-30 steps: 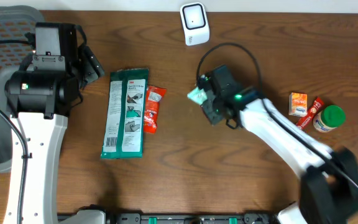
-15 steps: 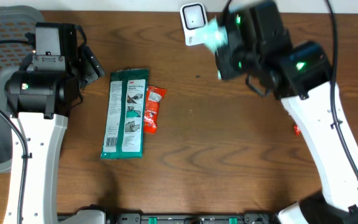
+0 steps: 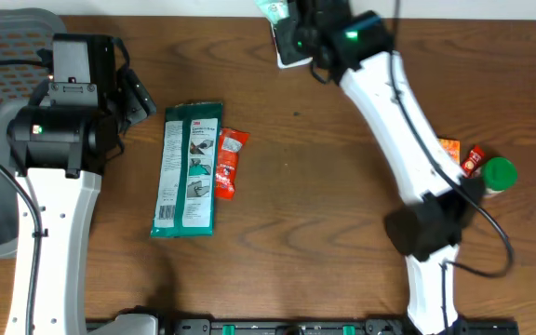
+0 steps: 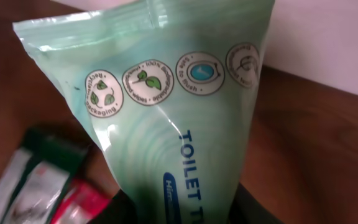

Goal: Scan the item barcode
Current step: 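Hold the wipes packet in front of the scanner face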

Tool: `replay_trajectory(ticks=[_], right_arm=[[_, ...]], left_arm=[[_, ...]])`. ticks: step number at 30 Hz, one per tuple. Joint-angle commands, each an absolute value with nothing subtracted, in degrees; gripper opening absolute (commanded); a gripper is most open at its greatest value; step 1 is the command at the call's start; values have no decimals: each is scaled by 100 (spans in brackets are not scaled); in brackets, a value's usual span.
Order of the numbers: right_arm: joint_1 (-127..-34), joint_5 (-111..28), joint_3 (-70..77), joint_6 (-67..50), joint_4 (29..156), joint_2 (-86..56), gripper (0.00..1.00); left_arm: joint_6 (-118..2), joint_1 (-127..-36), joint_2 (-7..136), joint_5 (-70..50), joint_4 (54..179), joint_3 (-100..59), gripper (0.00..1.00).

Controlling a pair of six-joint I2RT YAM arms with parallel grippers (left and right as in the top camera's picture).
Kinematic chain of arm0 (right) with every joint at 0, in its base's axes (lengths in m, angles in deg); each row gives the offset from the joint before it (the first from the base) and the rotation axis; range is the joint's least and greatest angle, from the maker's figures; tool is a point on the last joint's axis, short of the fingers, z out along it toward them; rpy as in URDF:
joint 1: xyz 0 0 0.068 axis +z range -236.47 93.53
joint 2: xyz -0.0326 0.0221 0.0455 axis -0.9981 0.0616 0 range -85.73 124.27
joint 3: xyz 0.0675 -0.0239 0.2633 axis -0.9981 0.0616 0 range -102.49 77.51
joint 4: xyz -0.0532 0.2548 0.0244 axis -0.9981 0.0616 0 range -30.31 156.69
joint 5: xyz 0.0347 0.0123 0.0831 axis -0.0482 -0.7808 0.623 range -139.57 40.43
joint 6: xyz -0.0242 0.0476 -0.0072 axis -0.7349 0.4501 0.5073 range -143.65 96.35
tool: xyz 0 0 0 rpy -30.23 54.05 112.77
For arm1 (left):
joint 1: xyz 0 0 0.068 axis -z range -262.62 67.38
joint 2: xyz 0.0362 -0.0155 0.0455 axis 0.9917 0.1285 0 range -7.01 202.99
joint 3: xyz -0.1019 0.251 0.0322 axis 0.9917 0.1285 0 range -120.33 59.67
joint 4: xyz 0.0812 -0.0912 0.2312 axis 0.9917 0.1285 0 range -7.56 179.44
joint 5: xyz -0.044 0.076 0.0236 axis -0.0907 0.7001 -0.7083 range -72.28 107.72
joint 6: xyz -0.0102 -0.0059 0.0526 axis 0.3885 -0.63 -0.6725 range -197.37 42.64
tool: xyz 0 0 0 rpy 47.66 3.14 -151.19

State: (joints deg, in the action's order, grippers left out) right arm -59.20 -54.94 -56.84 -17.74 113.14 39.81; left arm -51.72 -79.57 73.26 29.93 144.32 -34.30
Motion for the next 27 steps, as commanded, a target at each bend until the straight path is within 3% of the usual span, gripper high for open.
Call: replay_trajectory(ticks=[1,12,27], right_arm=[[-6053,-5839,-5775,-1706,10866,4442,21],[-6224,-6600,-5775,-1654,9251,5655,21],[-6394,-6558,-5769,-1424,9054,6278,21]], left_arm=[[-5183,-7981,7347,3065,14450,-3522,87],[-5183,-7981,7347,3065,14452,-3522,87],[-5183,-7981,7347,3065,14450,-3522,87]])
